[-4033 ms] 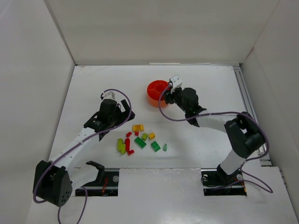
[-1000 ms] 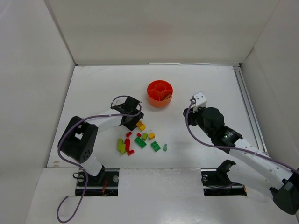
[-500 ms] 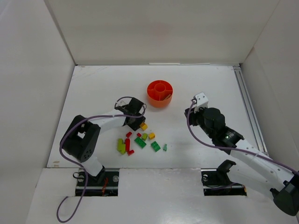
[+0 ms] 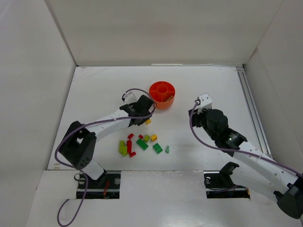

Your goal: Sort the legos into containers by color

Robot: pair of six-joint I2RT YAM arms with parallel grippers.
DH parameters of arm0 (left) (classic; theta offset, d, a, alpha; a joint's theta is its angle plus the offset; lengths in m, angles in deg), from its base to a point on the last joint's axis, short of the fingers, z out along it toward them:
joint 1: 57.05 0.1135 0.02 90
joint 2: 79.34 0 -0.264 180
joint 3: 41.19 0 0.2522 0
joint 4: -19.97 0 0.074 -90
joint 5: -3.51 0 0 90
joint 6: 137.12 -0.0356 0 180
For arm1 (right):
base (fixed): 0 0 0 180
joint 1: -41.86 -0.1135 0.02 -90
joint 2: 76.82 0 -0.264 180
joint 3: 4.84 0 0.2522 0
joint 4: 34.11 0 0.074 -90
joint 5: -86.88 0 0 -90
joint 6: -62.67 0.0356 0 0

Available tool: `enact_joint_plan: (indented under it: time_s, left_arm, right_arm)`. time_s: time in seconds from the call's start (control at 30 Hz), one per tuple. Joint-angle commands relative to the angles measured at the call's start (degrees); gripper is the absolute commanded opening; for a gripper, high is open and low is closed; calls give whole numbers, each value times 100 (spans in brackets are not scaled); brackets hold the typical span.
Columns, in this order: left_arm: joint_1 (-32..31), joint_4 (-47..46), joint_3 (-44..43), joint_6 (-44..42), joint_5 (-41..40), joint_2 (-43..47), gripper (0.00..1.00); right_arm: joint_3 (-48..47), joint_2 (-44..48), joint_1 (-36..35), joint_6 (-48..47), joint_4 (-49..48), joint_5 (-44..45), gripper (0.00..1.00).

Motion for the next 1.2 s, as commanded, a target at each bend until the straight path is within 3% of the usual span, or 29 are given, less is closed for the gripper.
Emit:
enact_joint_plan:
  time_s: [0.0, 0.17, 0.33, 0.6, 0.9, 1.17]
  left_arm:
    - [-12, -224, -410, -629, -771, 559, 26]
    - [-12, -1155, -603, -1753, -833, 761, 26]
    - [-12, -2578, -1051, -3597, -465, 578, 32]
    - [-64, -2932, -2878, -5164, -105, -801, 32]
    - [-64, -2484, -4969, -5755, 169, -2586, 32]
    - [-64, -2317, -5306, -5921, 221, -3228, 36]
  right_arm:
    - [0, 140, -48, 35, -36, 251, 61]
    - [0, 140, -48, 35, -36, 523, 61]
    - [0, 140, -48, 95, 16, 751, 61]
    - [-105, 306, 5, 254, 244, 866, 61]
    - [-237, 307, 224, 325, 702, 813, 61]
    - [-237, 307, 479, 272, 755, 708, 61]
